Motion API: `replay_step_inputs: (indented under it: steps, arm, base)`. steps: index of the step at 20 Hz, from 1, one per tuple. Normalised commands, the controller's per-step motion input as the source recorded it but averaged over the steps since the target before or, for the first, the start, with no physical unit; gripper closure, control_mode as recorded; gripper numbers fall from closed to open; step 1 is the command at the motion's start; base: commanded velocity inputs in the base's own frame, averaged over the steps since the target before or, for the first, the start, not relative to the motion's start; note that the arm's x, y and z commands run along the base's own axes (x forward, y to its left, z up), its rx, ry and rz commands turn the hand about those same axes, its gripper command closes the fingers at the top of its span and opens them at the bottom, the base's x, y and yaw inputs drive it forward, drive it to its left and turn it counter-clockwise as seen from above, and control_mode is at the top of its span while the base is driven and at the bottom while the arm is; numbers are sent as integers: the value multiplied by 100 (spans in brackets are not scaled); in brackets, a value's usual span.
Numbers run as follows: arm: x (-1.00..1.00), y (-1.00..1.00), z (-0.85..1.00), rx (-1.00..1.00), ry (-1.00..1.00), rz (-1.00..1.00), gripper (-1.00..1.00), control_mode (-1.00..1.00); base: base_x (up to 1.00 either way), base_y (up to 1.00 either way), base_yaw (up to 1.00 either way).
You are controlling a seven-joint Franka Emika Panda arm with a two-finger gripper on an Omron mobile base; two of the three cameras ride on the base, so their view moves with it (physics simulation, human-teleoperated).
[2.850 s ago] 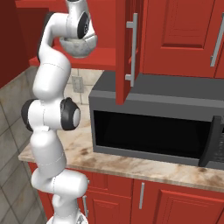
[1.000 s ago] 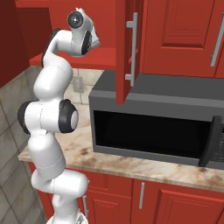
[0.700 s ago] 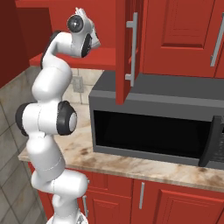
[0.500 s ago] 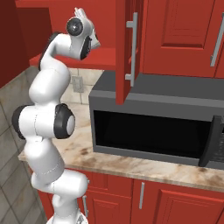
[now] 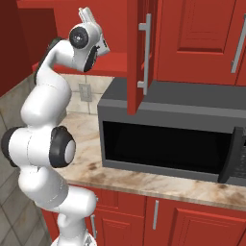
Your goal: Pick up the bowls on the counter and stack them on top of one another in the open cabinet. Place the smaller bowl on top of the larger bowl.
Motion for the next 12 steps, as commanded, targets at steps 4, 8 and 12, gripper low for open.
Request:
replay_step_inputs:
  steps: [4,8,12]
  arm:
    - [-62,-18,28,5,-2,0,-100,-100]
    - [-62,-18,26,5,0,0,-100,-100]
    - [-62,-14,21,5,3,0,-100,-100]
  base:
    - [0,0,0]
    - [0,0,0]
    - [0,0,0]
